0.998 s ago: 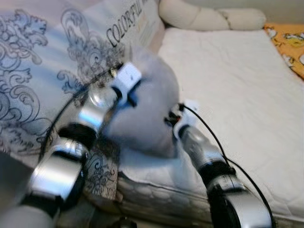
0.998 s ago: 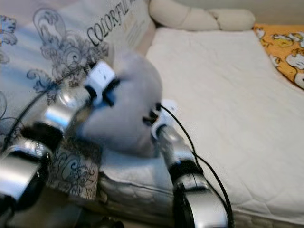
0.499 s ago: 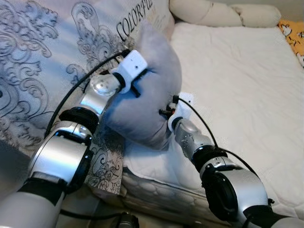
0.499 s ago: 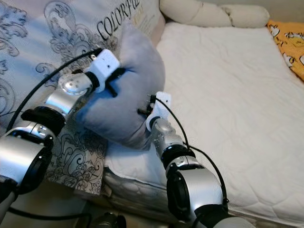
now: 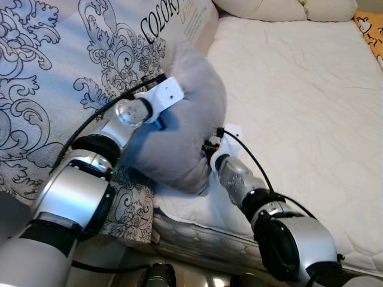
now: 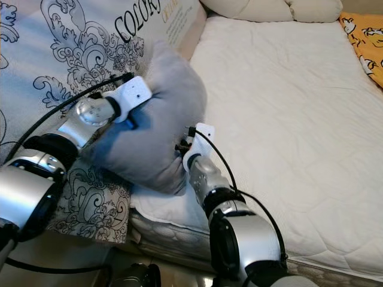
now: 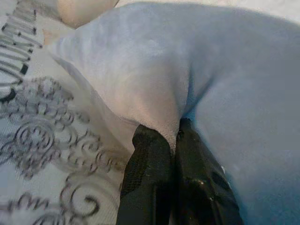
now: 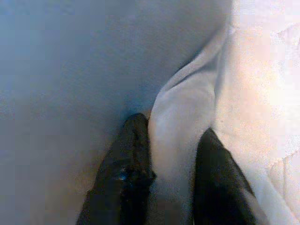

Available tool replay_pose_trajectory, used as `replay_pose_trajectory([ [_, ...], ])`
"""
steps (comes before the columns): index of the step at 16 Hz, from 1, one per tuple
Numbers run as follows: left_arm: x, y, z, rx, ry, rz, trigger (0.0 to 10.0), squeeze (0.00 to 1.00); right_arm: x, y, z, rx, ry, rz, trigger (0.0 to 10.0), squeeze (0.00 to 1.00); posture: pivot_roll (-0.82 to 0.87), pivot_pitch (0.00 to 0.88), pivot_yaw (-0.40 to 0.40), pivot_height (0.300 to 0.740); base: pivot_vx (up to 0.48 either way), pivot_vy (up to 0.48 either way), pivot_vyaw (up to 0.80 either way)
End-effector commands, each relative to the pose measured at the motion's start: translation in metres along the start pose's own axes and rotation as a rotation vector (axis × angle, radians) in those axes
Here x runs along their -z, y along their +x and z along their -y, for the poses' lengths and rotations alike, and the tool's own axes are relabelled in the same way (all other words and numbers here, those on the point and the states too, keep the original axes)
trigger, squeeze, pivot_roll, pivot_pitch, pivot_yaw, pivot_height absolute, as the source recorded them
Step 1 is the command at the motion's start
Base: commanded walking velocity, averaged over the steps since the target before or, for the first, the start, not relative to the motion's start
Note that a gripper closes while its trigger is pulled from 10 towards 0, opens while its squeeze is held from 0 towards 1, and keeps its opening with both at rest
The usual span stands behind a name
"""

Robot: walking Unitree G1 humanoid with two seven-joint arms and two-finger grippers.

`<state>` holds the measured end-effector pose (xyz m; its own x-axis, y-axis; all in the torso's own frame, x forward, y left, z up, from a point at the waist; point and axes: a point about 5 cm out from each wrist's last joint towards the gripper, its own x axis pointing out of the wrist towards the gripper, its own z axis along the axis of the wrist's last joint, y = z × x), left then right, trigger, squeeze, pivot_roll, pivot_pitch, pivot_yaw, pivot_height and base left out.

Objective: Clean up the room

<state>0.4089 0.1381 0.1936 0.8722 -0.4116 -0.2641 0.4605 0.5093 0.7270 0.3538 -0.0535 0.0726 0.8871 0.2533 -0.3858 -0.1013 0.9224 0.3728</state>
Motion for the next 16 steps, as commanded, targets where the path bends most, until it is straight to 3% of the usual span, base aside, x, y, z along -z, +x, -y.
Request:
replay_pose_trajectory([
  [1, -0.002, -0.002, -0.008, -0.033, 0.022, 0.012, 10.0, 0.0, 0.011, -0.002, -0.008, -0.046, 0.037, -0.003, 10.0, 1.0, 0.02, 0.117, 0.096, 0.74, 0.0, 0.0, 0.0],
  [4, -0.004, -0.003, -0.012, -0.055, 0.056, 0.032, 10.0, 0.0, 0.012, -0.006, -0.002, -0.129, 0.024, 0.064, 10.0, 1.0, 0.0, 0.092, 0.103, 0.74, 0.0, 0.0, 0.0],
  [6, -0.003, -0.005, -0.019, -0.084, 0.031, 0.028, 10.0, 0.0, 0.019, -0.018, 0.019, -0.153, 0.101, 0.173, 10.0, 1.0, -0.03, 0.068, 0.121, 0.74, 0.0, 0.0, 0.0],
  [7, -0.003, -0.006, -0.019, -0.086, 0.027, 0.028, 10.0, 0.0, 0.02, -0.021, 0.021, -0.155, 0.107, 0.188, 10.0, 1.0, -0.03, 0.064, 0.124, 0.74, 0.0, 0.0, 0.0],
  [8, -0.002, -0.006, -0.021, -0.087, 0.019, 0.029, 10.0, 1.0, 0.025, -0.031, 0.028, -0.148, 0.116, 0.234, 10.0, 1.0, -0.04, 0.055, 0.129, 0.74, 0.0, 0.0, 0.0],
  [12, -0.009, -0.007, -0.028, -0.1, -0.002, 0.057, 10.0, 1.0, 0.02, -0.056, 0.041, -0.124, 0.125, 0.338, 10.0, 1.0, -0.04, 0.036, 0.141, 0.74, 0.0, 0.0, 0.0],
  [14, -0.02, -0.006, -0.031, -0.083, -0.065, 0.127, 10.0, 1.0, 0.009, -0.067, 0.044, -0.145, 0.054, 0.376, 10.0, 1.0, -0.06, 0.001, 0.147, 0.74, 0.0, 0.0, 0.0],
  [16, -0.035, -0.005, -0.036, -0.085, -0.209, 0.234, 10.0, 1.0, 0.0, -0.076, 0.043, -0.143, -0.015, 0.398, 10.0, 1.0, -0.08, 0.0, 0.152, 0.74, 0.0, 0.0, 0.0],
])
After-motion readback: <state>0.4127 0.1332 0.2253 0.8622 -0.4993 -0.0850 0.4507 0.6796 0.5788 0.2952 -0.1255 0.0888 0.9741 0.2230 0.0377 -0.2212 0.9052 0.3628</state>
